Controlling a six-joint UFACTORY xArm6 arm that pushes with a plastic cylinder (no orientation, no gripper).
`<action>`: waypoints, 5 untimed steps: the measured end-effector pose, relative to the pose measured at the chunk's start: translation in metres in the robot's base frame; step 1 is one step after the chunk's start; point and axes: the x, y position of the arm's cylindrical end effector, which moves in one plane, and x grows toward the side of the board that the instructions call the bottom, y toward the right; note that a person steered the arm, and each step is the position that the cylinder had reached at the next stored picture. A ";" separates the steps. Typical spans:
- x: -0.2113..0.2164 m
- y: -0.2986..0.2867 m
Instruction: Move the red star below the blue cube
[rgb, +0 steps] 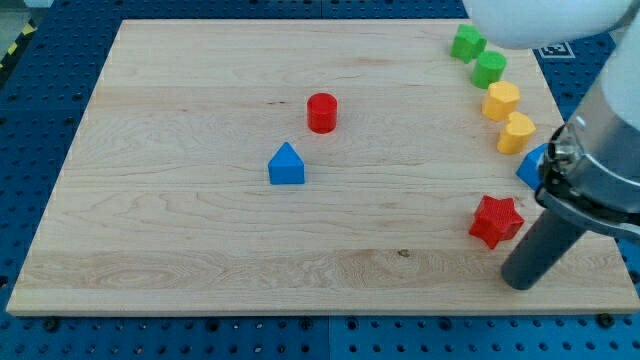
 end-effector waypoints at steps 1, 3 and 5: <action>-0.006 -0.033; -0.032 -0.041; -0.049 -0.032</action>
